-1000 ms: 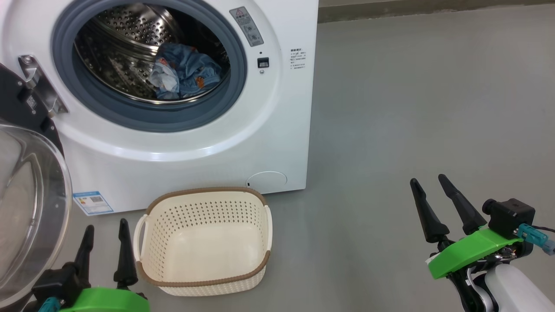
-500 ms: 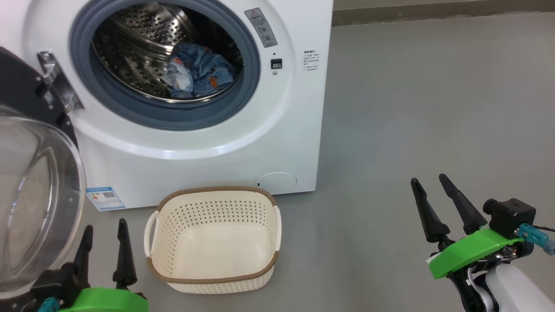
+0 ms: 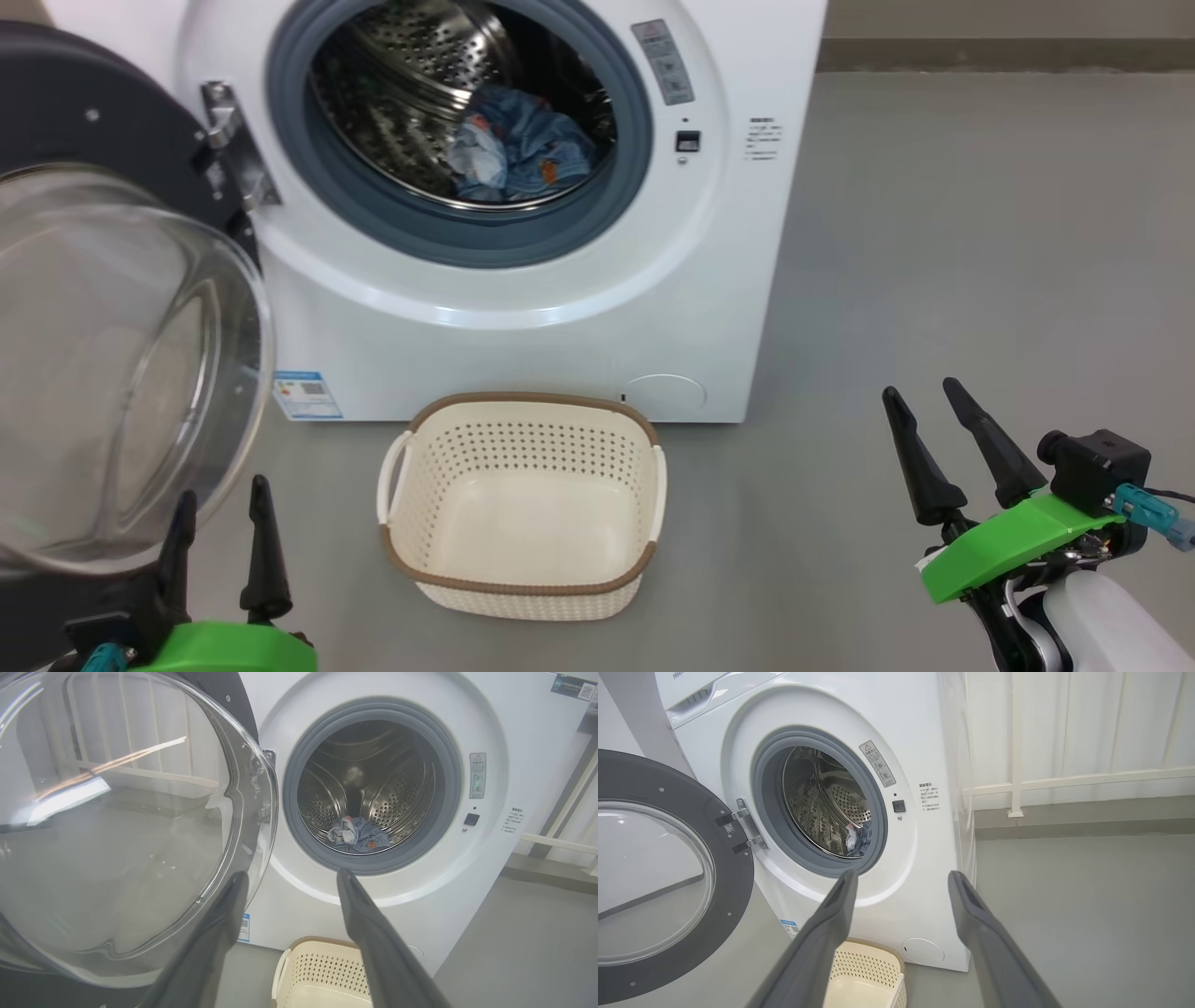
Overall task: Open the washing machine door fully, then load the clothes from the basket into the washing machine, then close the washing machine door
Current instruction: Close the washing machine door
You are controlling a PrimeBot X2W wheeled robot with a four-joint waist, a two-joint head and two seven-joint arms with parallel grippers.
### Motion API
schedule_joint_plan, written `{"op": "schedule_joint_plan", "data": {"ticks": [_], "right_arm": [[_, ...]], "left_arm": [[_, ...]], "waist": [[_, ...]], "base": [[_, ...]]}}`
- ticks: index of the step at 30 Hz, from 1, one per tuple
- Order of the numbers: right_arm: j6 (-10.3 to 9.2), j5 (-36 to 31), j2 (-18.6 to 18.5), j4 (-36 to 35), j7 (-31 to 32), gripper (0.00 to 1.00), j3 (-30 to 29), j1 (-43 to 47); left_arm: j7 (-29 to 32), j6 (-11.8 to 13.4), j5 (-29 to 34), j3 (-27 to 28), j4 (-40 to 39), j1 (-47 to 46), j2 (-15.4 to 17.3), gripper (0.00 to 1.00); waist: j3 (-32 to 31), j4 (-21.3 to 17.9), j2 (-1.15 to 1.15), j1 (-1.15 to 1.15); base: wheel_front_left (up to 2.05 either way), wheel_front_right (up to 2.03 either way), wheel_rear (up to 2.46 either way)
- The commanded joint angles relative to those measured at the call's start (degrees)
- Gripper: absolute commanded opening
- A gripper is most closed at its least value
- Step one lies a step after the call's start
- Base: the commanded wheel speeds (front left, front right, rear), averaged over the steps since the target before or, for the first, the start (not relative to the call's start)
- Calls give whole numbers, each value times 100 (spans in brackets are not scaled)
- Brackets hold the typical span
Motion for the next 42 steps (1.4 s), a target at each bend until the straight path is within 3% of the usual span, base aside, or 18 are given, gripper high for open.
{"op": "schedule_joint_plan", "data": {"ticks": [1,24,42], "right_arm": [[42,41,-66,-111,-46,100,102,18],[42,75,-3,-76,-46,100,196,82],[42,98,3,-57,-46,100,287,124]], "left_arm": [[-37,30,60,209,-80,-40,82,100],[-37,257,169,131,48,11,122,100],[-12,319,96,55,31,49,157,100]], "waist": [[-31,202,0,0],[-121,1532,0,0],[-189,1895,0,0]], "base": [[0,0,0],[0,0,0],[0,0,0]]}}
